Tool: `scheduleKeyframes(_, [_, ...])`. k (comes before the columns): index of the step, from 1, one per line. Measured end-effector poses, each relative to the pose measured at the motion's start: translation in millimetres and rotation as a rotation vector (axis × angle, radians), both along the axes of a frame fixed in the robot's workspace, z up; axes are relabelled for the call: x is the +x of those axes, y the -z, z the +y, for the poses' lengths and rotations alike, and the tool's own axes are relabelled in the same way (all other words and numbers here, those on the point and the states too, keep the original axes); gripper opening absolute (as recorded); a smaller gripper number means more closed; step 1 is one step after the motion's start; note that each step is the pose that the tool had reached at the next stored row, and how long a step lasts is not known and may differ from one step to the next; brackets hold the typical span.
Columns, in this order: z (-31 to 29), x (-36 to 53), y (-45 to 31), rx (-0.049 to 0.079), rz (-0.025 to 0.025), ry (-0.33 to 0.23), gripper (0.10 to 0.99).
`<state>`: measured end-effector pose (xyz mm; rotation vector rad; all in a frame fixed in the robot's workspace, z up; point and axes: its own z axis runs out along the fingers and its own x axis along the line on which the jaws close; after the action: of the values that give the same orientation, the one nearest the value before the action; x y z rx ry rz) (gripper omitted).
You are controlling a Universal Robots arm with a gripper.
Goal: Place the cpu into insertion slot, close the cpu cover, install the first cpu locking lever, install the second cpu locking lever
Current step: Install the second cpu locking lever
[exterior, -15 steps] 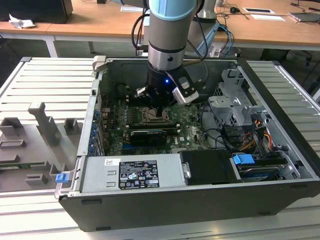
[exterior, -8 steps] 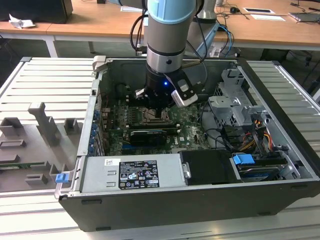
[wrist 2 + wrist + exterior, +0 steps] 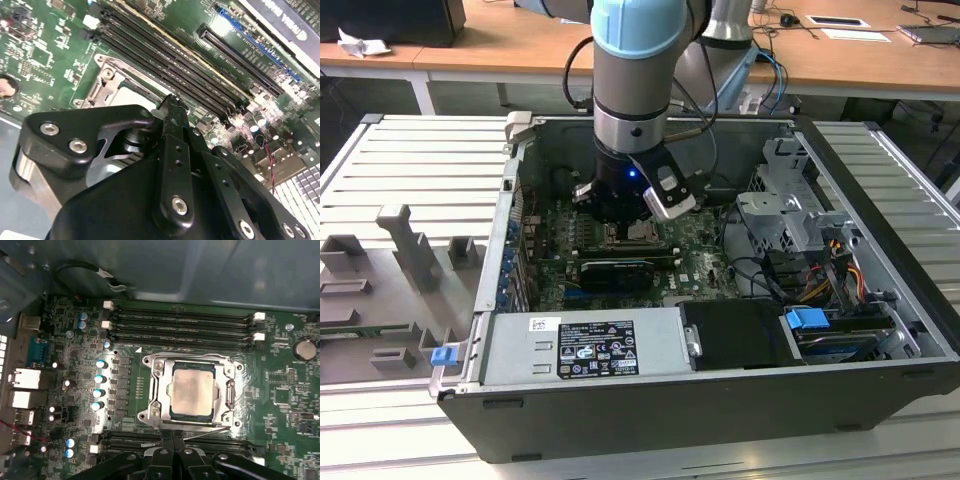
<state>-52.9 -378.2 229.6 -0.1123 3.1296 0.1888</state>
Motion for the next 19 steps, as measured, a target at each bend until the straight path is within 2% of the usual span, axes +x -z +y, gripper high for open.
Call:
scheduleKeyframes(2, [0.0, -0.9, 5.0, 0.0, 0.0, 0.0, 0.106])
scheduleKeyframes(4, [0.0, -1.3, 9.4, 0.007, 0.0001, 0.0, 0.106])
scheduleKeyframes(6, [-0.2, -1.9, 11.3, 0.019, 0.0001, 0.0, 0.106])
scheduleKeyframes(12, [-2.6, -8.3, 12.6, 0.038, -0.0003, 0.0, 0.106])
scheduleKeyframes(15, [-6.1, -14.6, 13.4, 0.057, -0.0014, 0.0, 0.106])
scheduleKeyframes(19, [-11.8, -17.2, 13.8, 0.084, -0.0019, 0.0, 0.106])
